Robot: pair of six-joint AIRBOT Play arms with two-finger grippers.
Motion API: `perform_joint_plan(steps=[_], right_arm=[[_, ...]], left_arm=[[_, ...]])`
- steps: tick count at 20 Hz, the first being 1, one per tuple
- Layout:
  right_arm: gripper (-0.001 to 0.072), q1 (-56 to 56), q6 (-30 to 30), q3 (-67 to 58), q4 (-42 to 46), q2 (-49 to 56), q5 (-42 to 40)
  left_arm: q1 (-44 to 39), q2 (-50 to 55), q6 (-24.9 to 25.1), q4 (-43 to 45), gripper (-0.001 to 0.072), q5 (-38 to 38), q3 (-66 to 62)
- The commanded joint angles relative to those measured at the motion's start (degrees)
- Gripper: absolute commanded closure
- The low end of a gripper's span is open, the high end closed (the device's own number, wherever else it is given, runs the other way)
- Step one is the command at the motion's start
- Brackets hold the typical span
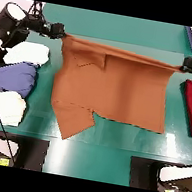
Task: Fold the shirts.
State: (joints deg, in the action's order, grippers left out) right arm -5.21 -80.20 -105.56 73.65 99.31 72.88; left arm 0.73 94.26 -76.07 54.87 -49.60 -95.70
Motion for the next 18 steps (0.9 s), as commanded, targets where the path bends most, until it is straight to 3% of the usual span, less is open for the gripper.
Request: perform_joint_plan(steps=[1,3,5,14,15,16,17,18], right_arm=[[0.0696,1.31,0.09,-5.42,-0.48,4.55,-0.44],[0.0696,2.16,0.07,-3.34,-0.33,4.33,1.86],[0.0696,3.08,0.09,1.68,-0.02,3.19,2.12],[0.0680,5.46,0.00,23.23,-0.74,-3.45,-4.83],[0.0447,5.46,-0.52,23.52,-0.87,-3.45,-4.22],[0.0296,5.44,-1.01,23.47,-1.16,-3.52,-3.21],[0.0298,5.20,-1.01,23.47,-1.31,-4.24,-1.97],[0.0298,4.61,-0.96,23.50,-1.49,-5.55,-1.11]], left_arm=[[0.15,1.40,5.05,1.03,0.0685,3.89,0.00],[0.13,1.42,9.64,2.78,0.0685,-4.35,0.26],[0.09,1.40,10.51,5.38,0.0685,-9.07,2.47],[0.26,1.40,8.92,9.51,0.0683,-12.46,14.82],[0.39,1.29,7.15,9.53,0.0609,-12.68,14.80],[0.55,1.01,5.14,9.62,0.0315,-13.31,14.69],[1.11,0.81,2.84,10.32,0.0230,-14.91,14.19],[2.25,0.79,0.72,11.19,0.0230,-18.03,13.03]])
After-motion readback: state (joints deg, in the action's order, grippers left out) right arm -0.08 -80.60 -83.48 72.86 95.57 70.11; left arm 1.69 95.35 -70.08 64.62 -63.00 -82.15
